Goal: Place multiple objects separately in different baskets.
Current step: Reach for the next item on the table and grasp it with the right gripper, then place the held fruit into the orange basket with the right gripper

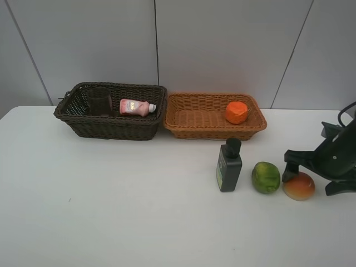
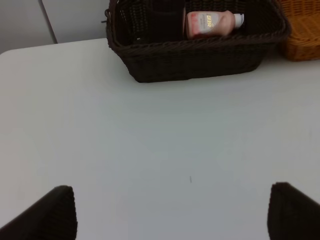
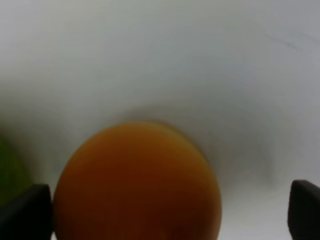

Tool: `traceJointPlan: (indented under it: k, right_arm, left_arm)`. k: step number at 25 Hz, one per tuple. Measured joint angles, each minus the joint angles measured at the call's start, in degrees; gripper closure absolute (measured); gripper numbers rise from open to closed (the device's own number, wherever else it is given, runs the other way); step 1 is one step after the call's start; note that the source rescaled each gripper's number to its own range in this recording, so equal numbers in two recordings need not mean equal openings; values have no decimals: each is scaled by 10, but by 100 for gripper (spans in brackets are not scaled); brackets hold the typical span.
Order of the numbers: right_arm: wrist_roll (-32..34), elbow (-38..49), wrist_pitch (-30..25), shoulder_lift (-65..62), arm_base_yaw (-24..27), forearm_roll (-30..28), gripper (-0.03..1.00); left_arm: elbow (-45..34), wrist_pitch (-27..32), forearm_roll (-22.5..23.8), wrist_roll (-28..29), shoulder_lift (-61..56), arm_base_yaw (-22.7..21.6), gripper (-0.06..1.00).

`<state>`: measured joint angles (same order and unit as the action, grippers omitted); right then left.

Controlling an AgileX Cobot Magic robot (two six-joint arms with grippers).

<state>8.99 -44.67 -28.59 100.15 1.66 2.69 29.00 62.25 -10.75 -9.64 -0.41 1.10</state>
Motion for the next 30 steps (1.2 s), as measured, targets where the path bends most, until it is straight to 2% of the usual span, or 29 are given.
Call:
traceJointPlan:
  k: [12, 13, 15, 17, 18, 30]
  right_arm:
    - [0, 0, 5, 20, 0, 2, -2]
    - [0, 0, 5, 20, 0, 2, 3]
    - [0, 0, 4, 20, 0, 2, 19]
    - [0, 0, 4, 20, 0, 4, 48]
    - [0, 0, 4, 20, 0, 4, 59]
    - [0, 0, 4, 20, 0, 4, 59]
  left_arm:
    - [0, 0, 0, 0, 0, 0, 1]
    - [0, 0, 0, 0, 0, 0, 1]
    - [0, 0, 0, 0, 0, 0, 1]
    - [0, 0, 0, 0, 0, 0, 1]
    - [0, 0, 0, 0, 0, 0, 1]
    - [0, 0, 0, 0, 0, 0, 1]
